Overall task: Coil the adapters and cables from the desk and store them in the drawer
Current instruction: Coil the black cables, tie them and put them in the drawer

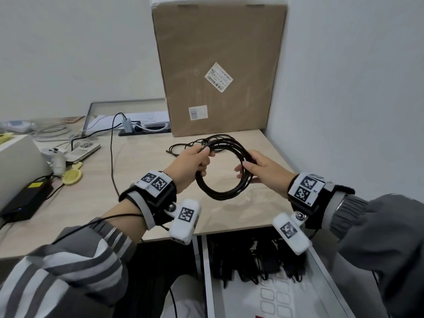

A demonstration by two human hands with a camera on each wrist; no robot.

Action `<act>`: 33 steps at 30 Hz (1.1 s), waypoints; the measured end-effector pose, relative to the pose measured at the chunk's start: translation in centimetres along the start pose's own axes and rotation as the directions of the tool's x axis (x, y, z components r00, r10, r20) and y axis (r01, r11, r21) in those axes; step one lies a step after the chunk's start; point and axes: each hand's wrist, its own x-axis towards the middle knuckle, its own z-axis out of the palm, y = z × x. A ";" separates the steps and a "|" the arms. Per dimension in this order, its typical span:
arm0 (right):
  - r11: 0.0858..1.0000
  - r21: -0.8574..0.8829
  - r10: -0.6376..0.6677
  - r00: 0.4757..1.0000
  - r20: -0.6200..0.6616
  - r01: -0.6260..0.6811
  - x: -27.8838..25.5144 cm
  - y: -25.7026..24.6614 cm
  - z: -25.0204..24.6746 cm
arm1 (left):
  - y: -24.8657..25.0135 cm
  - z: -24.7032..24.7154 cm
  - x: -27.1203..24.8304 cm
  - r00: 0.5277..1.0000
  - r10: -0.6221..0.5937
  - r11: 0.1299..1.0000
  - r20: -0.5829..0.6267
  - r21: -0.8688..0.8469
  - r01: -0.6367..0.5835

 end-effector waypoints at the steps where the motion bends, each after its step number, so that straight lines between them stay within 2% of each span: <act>1: 0.997 0.077 0.016 1.000 0.000 -0.016 0.0 0.0 0.3 | -0.2 0.1 0.0 1.000 0.011 0.999 -0.012 -0.032 -0.012; 4: 0.984 0.177 0.033 0.999 -0.028 -0.028 0.2 0.2 1.1 | -1.0 0.4 -0.1 0.999 0.017 0.992 -0.051 -0.124 -0.023; 8: 0.989 0.144 -0.025 0.997 -0.076 0.036 0.9 0.2 1.0 | -1.7 0.5 -0.3 0.995 -0.099 0.971 -0.023 -0.219 0.092; 10: 0.995 0.089 -0.037 0.998 -0.055 0.042 1.1 0.0 0.4 | -1.4 0.1 -0.2 0.989 -0.142 0.984 0.032 -0.101 0.144; 13: 0.999 -0.031 -0.039 0.998 0.041 0.040 1.1 -0.4 -0.5 | -0.3 0.0 0.0 0.984 -0.130 0.985 0.122 0.131 0.114; 15: 0.990 -0.126 -0.046 0.989 0.137 0.063 1.0 -0.8 -0.6 | 0.5 0.9 0.1 0.969 -0.159 0.968 0.188 0.220 0.116; 17: 0.968 -0.227 -0.070 0.981 0.183 0.111 1.1 -1.2 -0.5 | 1.1 2.0 0.3 0.956 -0.219 0.928 0.197 0.345 0.142; 19: 0.953 -0.266 -0.103 0.980 0.171 0.146 1.5 -1.3 -0.6 | 1.0 2.4 0.8 0.950 -0.252 0.918 0.183 0.357 0.175; 22: 0.953 -0.268 -0.106 0.984 0.144 0.142 1.9 -0.5 -0.5 | -0.2 2.3 1.2 0.946 -0.277 0.945 0.168 0.226 0.236; 25: 0.959 -0.268 -0.061 0.991 0.116 0.090 2.2 0.6 -0.2 | -1.9 2.2 1.0 0.962 -0.258 0.955 0.093 0.177 0.239; 28: 0.959 -0.264 0.102 0.994 -0.033 -0.107 2.8 1.9 -1.3 | -3.2 1.6 0.7 0.966 -0.254 0.964 0.047 0.095 0.249; 30: 0.891 -0.351 0.271 0.958 -0.096 -0.287 3.1 3.1 -2.1 | -3.6 1.1 0.5 0.965 -0.259 0.965 0.038 0.048 0.257; 31: 0.853 -0.380 0.351 0.932 -0.090 -0.358 3.3 3.6 -2.2 | -3.7 0.9 0.4 0.964 -0.262 0.965 0.035 0.028 0.261; 33: 0.823 -0.331 0.477 0.878 -0.038 -0.461 3.7 4.5 -1.9 | -3.9 0.4 0.4 0.964 -0.263 0.965 0.040 -0.018 0.263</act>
